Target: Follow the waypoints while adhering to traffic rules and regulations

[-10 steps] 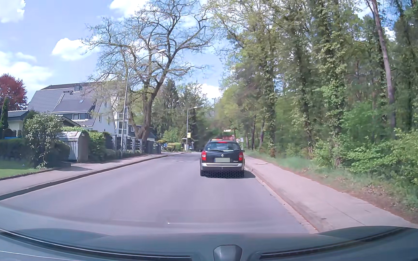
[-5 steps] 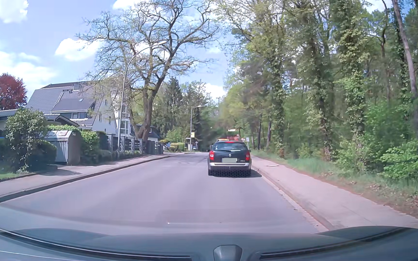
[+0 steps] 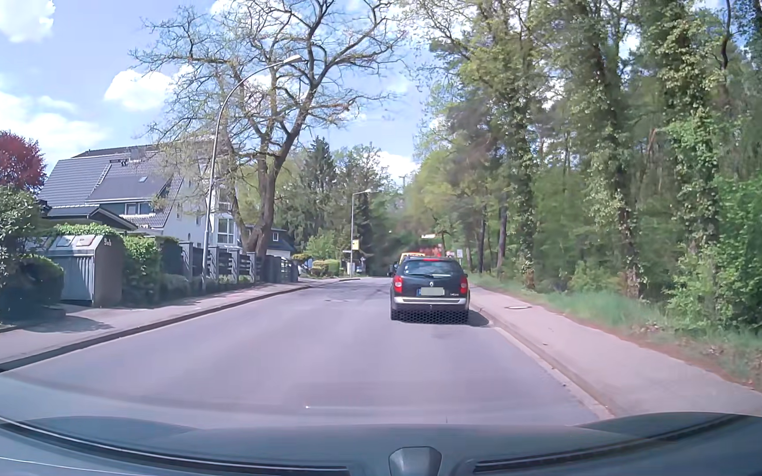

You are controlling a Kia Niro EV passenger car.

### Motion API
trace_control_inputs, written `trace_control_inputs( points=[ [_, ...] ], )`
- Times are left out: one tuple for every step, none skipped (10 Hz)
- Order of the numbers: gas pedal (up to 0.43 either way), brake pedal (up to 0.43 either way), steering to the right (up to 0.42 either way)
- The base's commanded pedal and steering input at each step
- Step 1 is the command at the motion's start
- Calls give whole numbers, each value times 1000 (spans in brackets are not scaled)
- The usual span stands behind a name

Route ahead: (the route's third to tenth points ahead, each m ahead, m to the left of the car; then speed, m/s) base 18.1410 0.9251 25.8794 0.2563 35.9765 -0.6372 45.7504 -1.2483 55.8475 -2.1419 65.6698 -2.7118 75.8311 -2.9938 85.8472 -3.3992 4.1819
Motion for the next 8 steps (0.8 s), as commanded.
trace_control_inputs(
  points=[
    [169, 0, 1],
    [98, 0, 4],
    [0, 0, 6],
    [0, 0, 10],
    [0, 0, 12],
    [0, 0, 12],
    [0, 0, 10],
    [0, 0, 8]
  ],
)
